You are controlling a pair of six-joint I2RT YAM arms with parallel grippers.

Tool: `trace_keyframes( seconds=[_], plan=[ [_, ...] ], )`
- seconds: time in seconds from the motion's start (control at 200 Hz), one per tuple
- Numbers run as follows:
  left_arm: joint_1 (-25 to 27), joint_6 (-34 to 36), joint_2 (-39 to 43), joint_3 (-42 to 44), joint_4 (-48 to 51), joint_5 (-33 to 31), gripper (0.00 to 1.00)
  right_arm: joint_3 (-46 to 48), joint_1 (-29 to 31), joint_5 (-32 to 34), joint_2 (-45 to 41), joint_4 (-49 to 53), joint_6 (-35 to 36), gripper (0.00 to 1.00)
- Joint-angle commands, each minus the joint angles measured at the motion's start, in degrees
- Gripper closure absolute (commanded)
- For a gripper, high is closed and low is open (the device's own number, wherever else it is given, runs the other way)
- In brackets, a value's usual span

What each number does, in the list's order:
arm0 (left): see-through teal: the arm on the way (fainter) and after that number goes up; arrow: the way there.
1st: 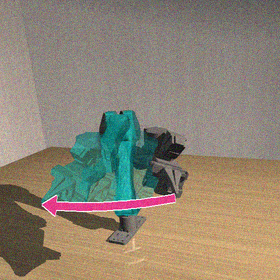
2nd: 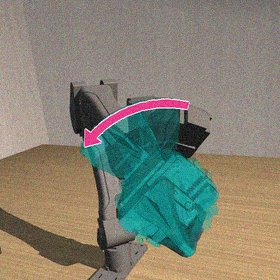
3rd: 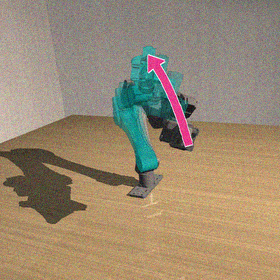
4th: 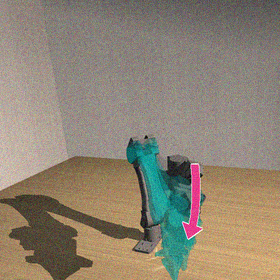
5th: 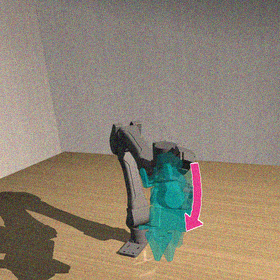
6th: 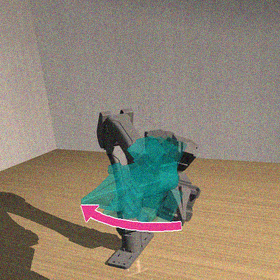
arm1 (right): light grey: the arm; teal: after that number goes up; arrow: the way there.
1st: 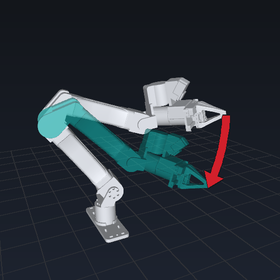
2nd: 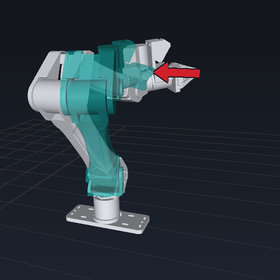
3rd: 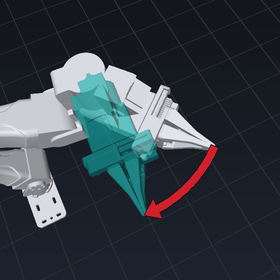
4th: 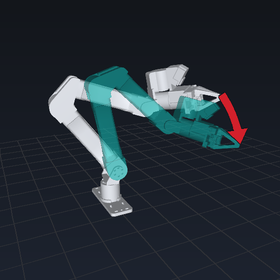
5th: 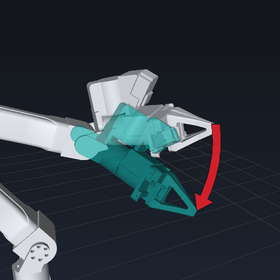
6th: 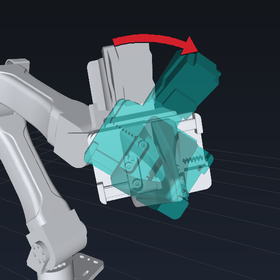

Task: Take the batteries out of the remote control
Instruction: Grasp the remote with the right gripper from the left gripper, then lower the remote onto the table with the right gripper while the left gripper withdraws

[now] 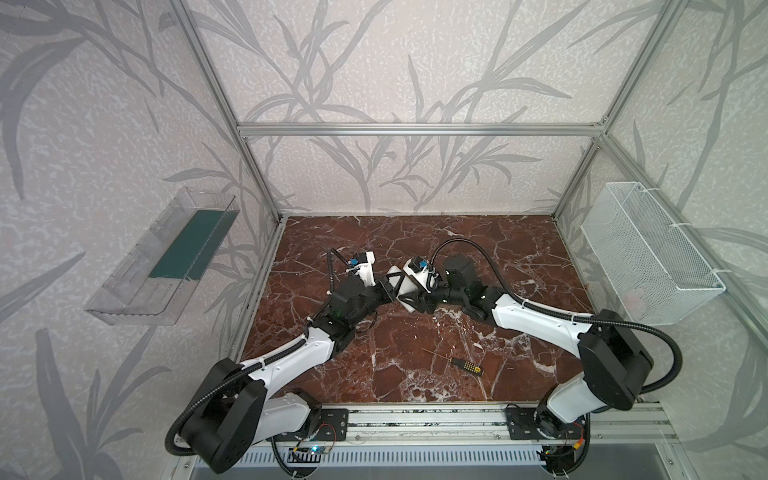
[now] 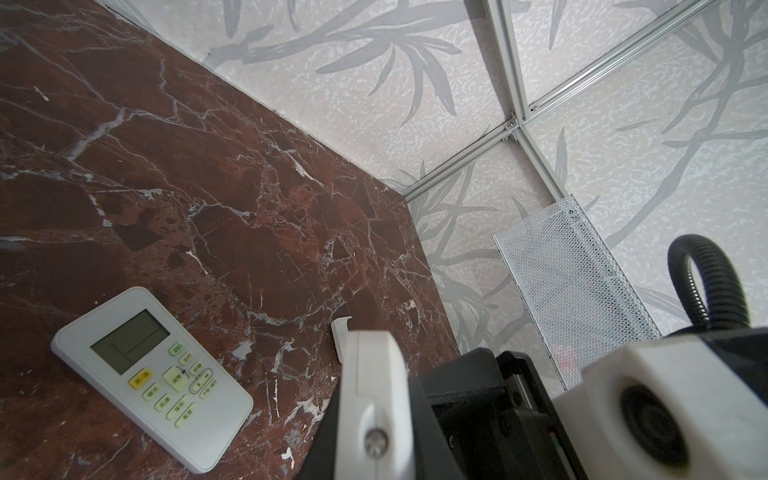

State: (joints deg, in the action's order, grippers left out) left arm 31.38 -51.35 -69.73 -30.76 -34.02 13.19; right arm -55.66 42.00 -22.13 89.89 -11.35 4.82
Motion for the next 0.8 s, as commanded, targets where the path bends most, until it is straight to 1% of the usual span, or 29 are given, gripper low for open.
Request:
trace_keyframes(
  seconds=[0.0, 0.01, 0.015, 0.025, 0.085, 0.105, 0.14, 0.17, 0.24, 0.32, 0.51, 0.685, 0.795],
  plan=[
    [-0.2, 0.3, 2.0, 0.3, 0.0, -1.2, 0.76, -0.4, -0.1, 1.9, -0.6, 0.5, 1.1, 0.51],
    [-0.3, 0.3, 2.1, 0.4, 0.1, -1.2, 0.75, -0.4, -0.1, 1.9, -0.6, 0.7, 1.2, 0.51],
    [-0.2, 0.4, 2.1, 0.4, 0.2, -1.3, 0.72, -0.4, -0.1, 1.9, -0.6, 0.7, 1.3, 0.51],
    [-0.2, 0.4, 2.2, 0.4, 0.3, -1.4, 0.70, -0.3, -0.1, 1.9, -0.6, 0.9, 1.4, 0.51],
    [-0.2, 0.4, 2.7, 0.4, 1.6, -1.9, 0.44, -0.1, -0.1, 2.1, -0.5, 1.8, 1.6, 0.51],
    [-0.2, 0.4, 2.8, 0.4, 2.1, -2.1, 0.34, -0.2, -0.1, 2.1, -0.5, 2.3, 1.6, 0.51],
    [-0.3, 0.4, 3.2, 0.4, 3.1, -2.5, 0.21, -0.2, -0.1, 2.1, -0.5, 3.3, 1.6, 0.51],
    [-0.4, 0.5, 3.6, 0.4, 4.0, -3.0, 0.14, -0.2, -0.1, 2.0, -0.6, 4.1, 1.4, 0.51],
    [-0.6, 0.5, 4.8, 0.7, 6.2, -4.5, 0.06, 0.4, -0.1, 2.1, -0.8, 5.3, 0.2, 0.51],
    [-1.1, 0.6, 7.0, 1.3, 9.2, -6.8, 0.01, 0.9, 0.0, 1.7, -0.8, 7.6, -0.5, 0.51],
    [-4.0, 1.7, 13.7, 2.1, 19.3, -11.7, 0.00, 1.3, 0.3, 1.1, 0.9, 12.4, 0.8, 0.51],
    [-8.6, 1.3, 18.1, 1.8, 28.3, -12.2, 0.01, -0.3, 2.1, 2.1, 3.9, 16.5, 2.6, 0.50],
    [-9.0, 3.1, 18.1, -0.8, 34.6, -13.5, 0.01, -0.2, 4.4, 4.3, 5.7, 16.5, 2.1, 0.49]
  ],
)
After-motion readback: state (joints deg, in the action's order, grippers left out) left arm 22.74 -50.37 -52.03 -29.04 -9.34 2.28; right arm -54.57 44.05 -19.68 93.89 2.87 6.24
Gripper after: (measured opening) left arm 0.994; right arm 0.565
